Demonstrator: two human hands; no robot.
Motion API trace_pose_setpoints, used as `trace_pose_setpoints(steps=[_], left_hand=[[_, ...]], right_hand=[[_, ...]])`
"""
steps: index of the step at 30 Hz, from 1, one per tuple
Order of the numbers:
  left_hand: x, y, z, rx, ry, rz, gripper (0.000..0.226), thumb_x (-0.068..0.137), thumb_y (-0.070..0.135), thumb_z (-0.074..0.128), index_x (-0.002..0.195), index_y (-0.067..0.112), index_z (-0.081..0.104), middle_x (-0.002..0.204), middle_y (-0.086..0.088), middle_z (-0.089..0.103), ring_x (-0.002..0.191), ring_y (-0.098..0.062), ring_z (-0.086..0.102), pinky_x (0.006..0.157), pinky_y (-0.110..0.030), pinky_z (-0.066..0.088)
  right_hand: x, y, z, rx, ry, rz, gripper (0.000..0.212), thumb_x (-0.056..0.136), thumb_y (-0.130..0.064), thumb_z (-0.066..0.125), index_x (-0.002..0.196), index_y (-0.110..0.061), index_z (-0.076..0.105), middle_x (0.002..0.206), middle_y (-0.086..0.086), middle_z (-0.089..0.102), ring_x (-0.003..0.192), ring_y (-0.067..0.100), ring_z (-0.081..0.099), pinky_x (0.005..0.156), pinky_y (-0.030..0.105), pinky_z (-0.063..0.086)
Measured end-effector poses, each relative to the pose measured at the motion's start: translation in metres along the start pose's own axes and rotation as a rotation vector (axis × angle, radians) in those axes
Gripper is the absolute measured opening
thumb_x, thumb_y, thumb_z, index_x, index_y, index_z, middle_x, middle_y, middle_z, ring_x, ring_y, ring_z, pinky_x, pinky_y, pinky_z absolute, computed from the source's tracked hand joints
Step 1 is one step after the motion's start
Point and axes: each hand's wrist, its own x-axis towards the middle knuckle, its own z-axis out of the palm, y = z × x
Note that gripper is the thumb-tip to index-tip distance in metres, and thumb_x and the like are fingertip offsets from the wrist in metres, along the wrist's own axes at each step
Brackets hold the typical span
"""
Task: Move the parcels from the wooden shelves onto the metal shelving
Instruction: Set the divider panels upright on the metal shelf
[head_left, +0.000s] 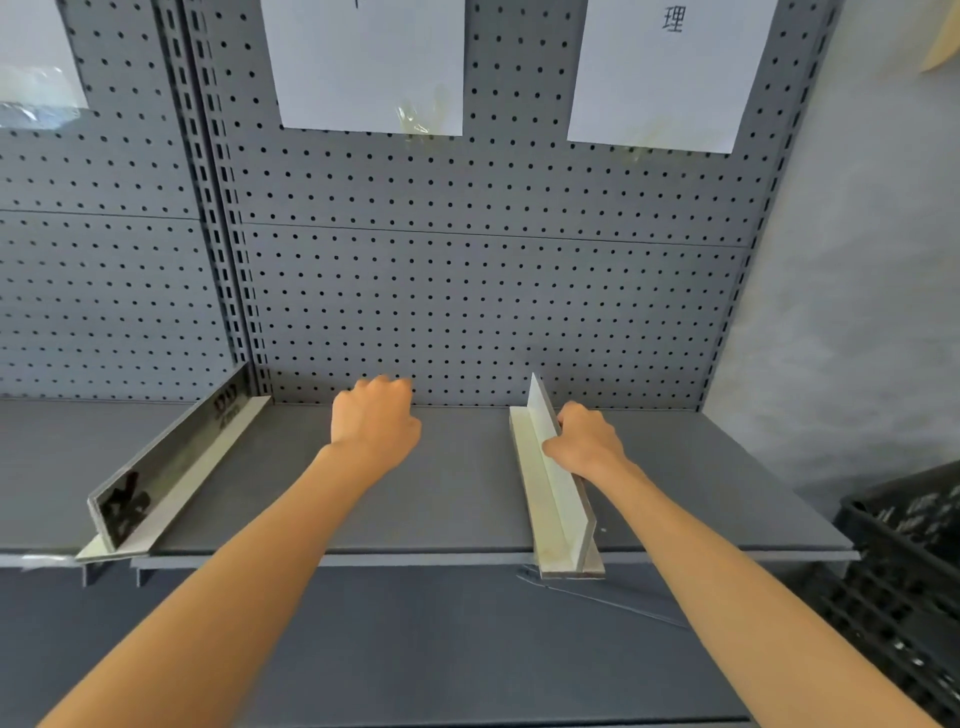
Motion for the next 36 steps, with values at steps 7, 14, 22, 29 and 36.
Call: trace_pose_setpoints(steps=[7,14,22,29,36], left_hand=[[0.003,0.002,0.008,-0.009,-0.027,-0.025,0.007,0.091,0.018,0.05,0.098,0.019,0.052,0.089,0.0,0.046,0.081,-0.019,0.04,0.063,-0.028,0.031],[0.01,-0.001,0.016,-0.011,-0.018,-0.02,0.006,0.091,0.018,0.051,0.095,0.021,0.05,0.088,0.0,0.047,0.08,-0.019,0.04,0.063,-0.028,0.032],[0.015,-0.001,0.0,-0.007,0.039,0.005,0.008,0.092,0.021,0.049,0.09,0.021,0.041,0.088,0.001,0.047,0.08,-0.018,0.04,0.064,-0.027,0.032],[0.004,-0.036,-0.023,0.044,0.086,-0.058,0.022,0.091,0.022,0.05,0.106,0.011,0.061,0.103,-0.004,0.065,0.08,-0.019,0.045,0.065,-0.028,0.034],[-0.041,-0.109,-0.056,0.092,0.131,-0.13,0.024,0.091,0.024,0.049,0.109,0.012,0.061,0.106,-0.004,0.065,0.094,-0.023,0.057,0.07,-0.027,0.034]], right_hand=[[0.018,-0.002,0.008,-0.003,-0.019,-0.035,0.018,0.09,-0.005,0.051,0.098,-0.011,0.036,0.091,0.005,0.046,0.08,0.023,0.047,0.048,0.025,0.026],[0.025,-0.005,0.009,-0.027,-0.025,-0.026,0.019,0.089,-0.006,0.051,0.098,-0.01,0.035,0.075,0.0,0.039,0.078,0.023,0.046,0.047,0.025,0.026],[0.015,-0.032,-0.014,-0.276,0.128,-0.209,0.027,0.094,-0.022,0.056,0.112,-0.007,0.043,0.103,0.011,0.058,0.092,0.03,0.058,0.066,0.032,0.036],[0.004,-0.082,-0.012,-0.364,0.335,-0.493,0.021,0.098,-0.028,0.048,0.107,-0.009,0.051,0.103,0.008,0.057,0.097,0.027,0.053,0.072,0.03,0.03],[-0.037,-0.153,0.015,-0.271,0.339,-0.645,0.029,0.098,-0.03,0.046,0.117,-0.01,0.055,0.112,0.006,0.06,0.105,0.025,0.053,0.081,0.031,0.037]])
